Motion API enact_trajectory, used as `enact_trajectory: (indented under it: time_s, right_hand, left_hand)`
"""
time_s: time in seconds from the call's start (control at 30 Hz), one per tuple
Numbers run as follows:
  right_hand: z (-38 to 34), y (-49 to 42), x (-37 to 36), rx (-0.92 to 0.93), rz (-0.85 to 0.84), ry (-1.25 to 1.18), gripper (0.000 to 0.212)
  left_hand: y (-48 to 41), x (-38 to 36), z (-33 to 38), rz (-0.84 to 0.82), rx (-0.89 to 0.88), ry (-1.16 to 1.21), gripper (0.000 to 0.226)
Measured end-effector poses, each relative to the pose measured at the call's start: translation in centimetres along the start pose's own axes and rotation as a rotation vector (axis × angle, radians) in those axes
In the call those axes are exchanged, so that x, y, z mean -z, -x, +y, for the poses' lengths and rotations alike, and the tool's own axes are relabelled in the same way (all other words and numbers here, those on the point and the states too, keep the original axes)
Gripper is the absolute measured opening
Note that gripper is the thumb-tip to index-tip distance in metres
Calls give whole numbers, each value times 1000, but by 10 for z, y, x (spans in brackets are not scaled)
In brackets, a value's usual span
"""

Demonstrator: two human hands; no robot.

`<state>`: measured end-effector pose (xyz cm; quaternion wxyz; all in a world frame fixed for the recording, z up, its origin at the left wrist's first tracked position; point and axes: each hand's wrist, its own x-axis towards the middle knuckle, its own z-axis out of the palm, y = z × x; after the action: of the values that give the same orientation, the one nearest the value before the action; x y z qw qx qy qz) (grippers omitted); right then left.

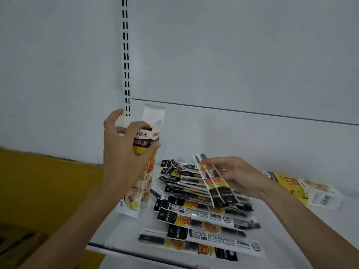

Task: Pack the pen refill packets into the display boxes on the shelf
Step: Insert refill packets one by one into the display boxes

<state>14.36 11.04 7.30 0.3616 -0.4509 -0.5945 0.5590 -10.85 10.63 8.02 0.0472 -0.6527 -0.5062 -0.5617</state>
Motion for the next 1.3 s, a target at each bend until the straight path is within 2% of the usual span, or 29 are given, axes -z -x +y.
enact_trajectory:
  time_s: [0.07,0.2,0.37,0.43,0.53,0.7,0.77,0.9,1.03,1.17,1.23,1.3]
  right_hand:
    - [1,0,-2,98,55,95,34]
    - [-9,-5,-16,306,228,77,13]
    - [-49,-11,-29,442,370,228,21]
    - [-68,-12,-36,516,374,164,20]
    - [-96,-12,-55,623,338,39,7]
    - [-121,-20,-97,761,324,51,7]
    - [-124,-26,-108,772,318,98,11]
    - [-117,-40,-116,715,354,238,23]
    - [-112,-40,-111,660,374,444,14]
    - [-118,-37,-106,576,293,540,15]
    - [-120,-36,-107,502,189,606,17]
    - [-119,-35,-108,446,69,633,18]
  left_hand:
    - [4,2,3,5,-75,-64,41]
    - [3,14,3,-50,-246,-262,54]
    - [-1,35,-3,-191,-278,-245,52]
    - [-5,46,-7,-239,-272,-190,52]
    - [-13,59,-8,-364,-269,-152,57]
    - [-20,65,-3,-416,-323,-400,70]
    - [-21,65,-1,-460,-307,-458,67]
    - [-21,67,-5,-485,-316,-400,50]
    - [-18,68,-4,-549,-307,-333,45]
    - [-19,66,0,-571,-295,-260,31]
    - [-17,63,2,-560,-294,-218,24]
    - [-15,61,1,-540,-279,-178,29]
